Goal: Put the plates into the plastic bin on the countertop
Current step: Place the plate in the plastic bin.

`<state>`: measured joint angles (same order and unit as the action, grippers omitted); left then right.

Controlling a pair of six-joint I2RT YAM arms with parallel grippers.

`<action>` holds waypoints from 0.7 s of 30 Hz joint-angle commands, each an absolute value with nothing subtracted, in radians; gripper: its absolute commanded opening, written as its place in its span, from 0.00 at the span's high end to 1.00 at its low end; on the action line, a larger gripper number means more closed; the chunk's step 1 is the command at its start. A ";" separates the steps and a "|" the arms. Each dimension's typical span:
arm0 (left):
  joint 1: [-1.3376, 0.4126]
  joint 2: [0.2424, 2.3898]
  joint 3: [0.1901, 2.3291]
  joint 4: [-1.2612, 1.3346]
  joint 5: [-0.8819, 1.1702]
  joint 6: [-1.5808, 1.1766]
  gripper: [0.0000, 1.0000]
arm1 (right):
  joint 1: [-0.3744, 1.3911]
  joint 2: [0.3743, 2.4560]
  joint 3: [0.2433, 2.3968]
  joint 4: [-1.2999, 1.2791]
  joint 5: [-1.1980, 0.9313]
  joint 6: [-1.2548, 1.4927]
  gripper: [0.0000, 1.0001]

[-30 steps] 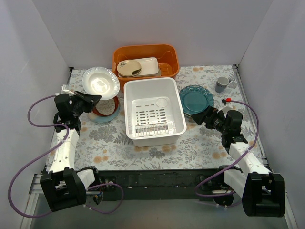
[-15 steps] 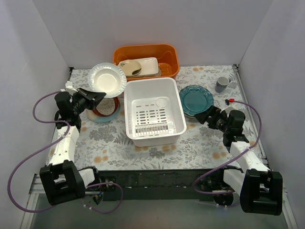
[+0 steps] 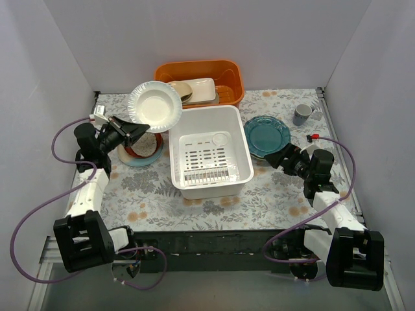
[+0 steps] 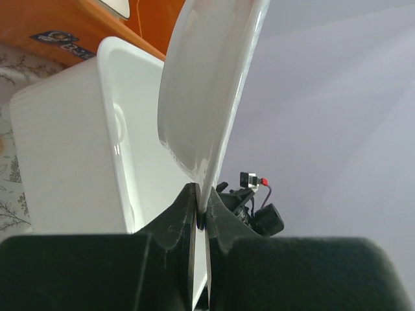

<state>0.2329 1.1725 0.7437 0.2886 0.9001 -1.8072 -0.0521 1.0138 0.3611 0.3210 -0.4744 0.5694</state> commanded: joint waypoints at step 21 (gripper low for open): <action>0.129 1.272 0.920 0.186 1.031 -1.638 1.00 | -0.060 1.037 0.334 0.416 -0.511 0.591 0.03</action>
